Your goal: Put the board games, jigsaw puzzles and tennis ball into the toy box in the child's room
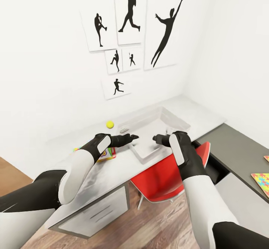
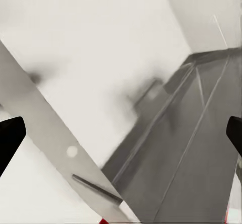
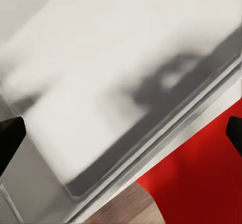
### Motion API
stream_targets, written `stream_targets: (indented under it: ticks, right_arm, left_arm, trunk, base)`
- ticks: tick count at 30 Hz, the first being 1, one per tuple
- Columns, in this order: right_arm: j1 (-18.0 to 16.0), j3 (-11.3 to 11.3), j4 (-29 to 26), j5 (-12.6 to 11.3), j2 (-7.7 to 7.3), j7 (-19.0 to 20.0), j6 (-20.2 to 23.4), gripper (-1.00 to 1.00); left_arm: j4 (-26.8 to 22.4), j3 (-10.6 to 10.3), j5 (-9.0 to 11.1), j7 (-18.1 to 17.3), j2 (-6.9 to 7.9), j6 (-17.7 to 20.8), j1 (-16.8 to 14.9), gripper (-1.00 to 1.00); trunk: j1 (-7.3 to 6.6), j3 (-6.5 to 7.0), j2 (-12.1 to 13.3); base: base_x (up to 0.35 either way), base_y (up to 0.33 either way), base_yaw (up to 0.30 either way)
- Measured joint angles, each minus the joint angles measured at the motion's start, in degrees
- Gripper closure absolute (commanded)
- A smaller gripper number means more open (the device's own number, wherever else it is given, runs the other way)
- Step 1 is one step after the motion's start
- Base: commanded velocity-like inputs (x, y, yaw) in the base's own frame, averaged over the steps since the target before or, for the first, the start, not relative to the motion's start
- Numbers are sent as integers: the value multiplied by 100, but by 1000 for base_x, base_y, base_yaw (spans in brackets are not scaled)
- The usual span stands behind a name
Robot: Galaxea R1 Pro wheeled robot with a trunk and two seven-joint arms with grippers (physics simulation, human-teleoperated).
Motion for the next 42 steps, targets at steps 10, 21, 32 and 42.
stream_targets:
  ticks: [10,21,32,42]
  right_arm:
    - [42,-9,-693,-95,0,22,33,-100]
    - [866,-2,-1969,-579,0,233,184,-100]
    - [1684,-57,-2739,-609,0,1173,300,-100]
    - [2277,-582,-2856,-706,-229,2550,227,-100]
  left_arm:
    - [-4,1,17,-1009,664,236,31,-100]
    - [-3,0,33,-2153,1622,523,51,-100]
    - [0,-8,22,-3805,2637,878,151,-100]
    - [9,-27,-29,-5359,3661,902,581,-100]
  trunk:
    - [0,92,0]
    - [-1,193,0]
    - [0,295,0]
    - [0,386,0]
  base:
    - [0,0,0]
    - [0,0,0]
    - [0,0,0]
    - [0,0,0]
